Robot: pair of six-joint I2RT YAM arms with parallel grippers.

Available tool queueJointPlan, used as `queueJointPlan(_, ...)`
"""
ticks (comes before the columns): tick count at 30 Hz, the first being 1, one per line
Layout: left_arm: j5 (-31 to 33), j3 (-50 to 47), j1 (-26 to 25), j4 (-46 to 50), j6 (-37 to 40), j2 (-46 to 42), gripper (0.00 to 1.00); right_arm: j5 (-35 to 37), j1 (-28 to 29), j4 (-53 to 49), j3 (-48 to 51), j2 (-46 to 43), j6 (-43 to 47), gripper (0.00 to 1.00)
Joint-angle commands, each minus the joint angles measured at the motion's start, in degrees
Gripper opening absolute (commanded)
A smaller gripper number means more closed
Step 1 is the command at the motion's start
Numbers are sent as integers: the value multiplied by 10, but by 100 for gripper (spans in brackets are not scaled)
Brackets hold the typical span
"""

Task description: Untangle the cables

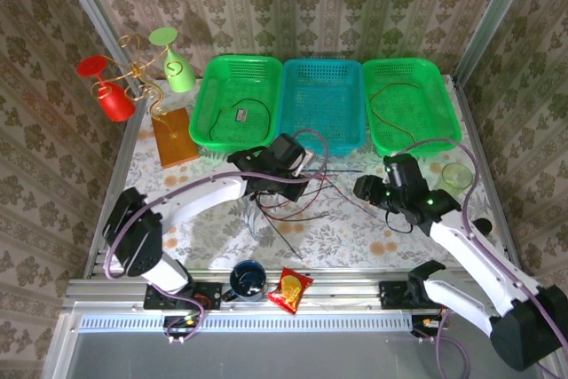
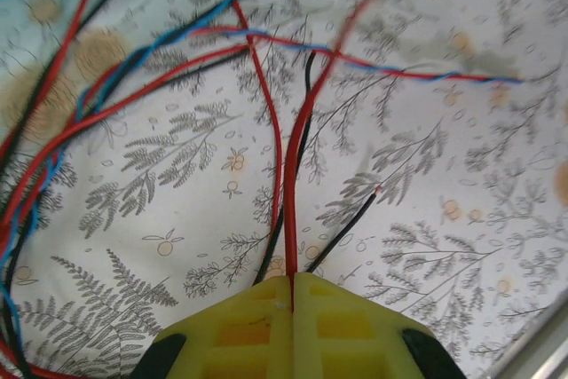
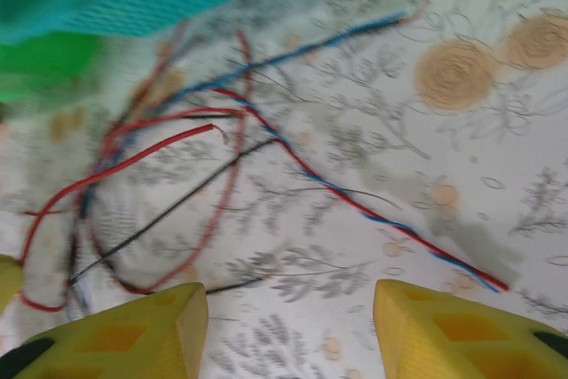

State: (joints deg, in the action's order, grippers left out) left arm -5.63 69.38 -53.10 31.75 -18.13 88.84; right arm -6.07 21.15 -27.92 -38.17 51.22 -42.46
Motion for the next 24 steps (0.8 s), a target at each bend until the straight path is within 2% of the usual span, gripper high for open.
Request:
queueJointPlan(1, 3, 30, 5, 15, 6, -43, 0, -47, -2, 49, 1, -43, -25, 58)
queueJointPlan(10, -39, 61, 39, -39, -30, -107, 0, -92, -1, 66, -41, -58, -27, 64)
queueJointPlan(16, -72, 59, 70, -104, -68, -139, 0, -129, -1, 121, -36, -63, -75, 65)
queueJointPlan(24, -81, 92, 89, -115, -60, -147, 0, -129, -1, 138, -39, -76, -71, 69)
